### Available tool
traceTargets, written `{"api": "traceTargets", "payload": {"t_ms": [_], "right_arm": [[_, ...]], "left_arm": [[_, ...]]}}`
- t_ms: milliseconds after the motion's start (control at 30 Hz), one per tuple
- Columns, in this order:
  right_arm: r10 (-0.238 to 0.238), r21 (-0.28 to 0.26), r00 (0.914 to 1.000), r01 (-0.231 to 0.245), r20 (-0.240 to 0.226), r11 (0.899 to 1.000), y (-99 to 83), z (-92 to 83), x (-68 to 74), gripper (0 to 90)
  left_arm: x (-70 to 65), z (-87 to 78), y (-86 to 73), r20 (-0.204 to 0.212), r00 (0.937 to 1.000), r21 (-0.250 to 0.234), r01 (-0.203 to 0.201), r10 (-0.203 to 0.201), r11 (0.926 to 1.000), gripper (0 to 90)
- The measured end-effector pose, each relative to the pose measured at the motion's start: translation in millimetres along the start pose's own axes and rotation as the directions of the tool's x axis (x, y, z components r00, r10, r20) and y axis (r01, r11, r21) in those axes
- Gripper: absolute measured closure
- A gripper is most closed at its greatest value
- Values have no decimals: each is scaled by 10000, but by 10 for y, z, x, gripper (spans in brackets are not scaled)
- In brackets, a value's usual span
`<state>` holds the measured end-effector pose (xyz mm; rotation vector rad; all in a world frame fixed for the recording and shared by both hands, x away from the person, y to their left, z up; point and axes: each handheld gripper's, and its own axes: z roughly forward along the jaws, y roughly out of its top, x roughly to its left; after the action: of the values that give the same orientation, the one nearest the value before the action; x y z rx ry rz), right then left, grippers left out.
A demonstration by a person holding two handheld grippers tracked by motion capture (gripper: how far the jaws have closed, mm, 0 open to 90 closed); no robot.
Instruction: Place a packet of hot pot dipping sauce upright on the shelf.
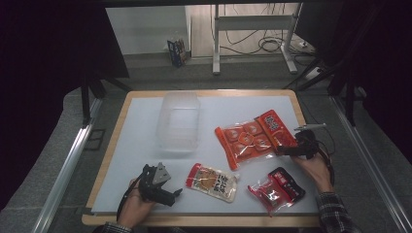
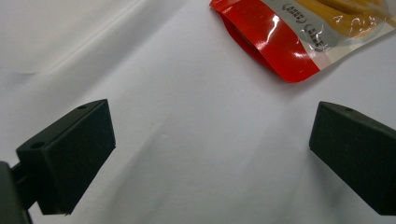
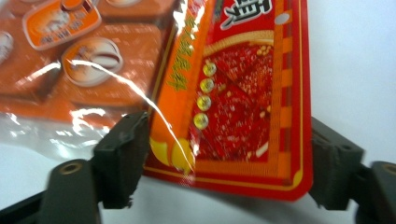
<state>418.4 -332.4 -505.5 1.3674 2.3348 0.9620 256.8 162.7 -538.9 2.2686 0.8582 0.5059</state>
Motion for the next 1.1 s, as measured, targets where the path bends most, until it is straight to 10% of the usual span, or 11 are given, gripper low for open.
{"api": "traceTargets", "payload": {"t_ms": [667, 1100], "right_arm": [[-560, 693, 9984, 560, -28, 9960, 383, 211, 108, 587], [200, 746, 9997, -209, 120, 9970, 508, 428, 21, 692]], "left_arm": [[-26, 18, 1, -13, 9998, 128, -220, 220, 9997, 3], [-22, 8, 3, -100, 9998, 34, -198, 198, 9998, 3]]}}
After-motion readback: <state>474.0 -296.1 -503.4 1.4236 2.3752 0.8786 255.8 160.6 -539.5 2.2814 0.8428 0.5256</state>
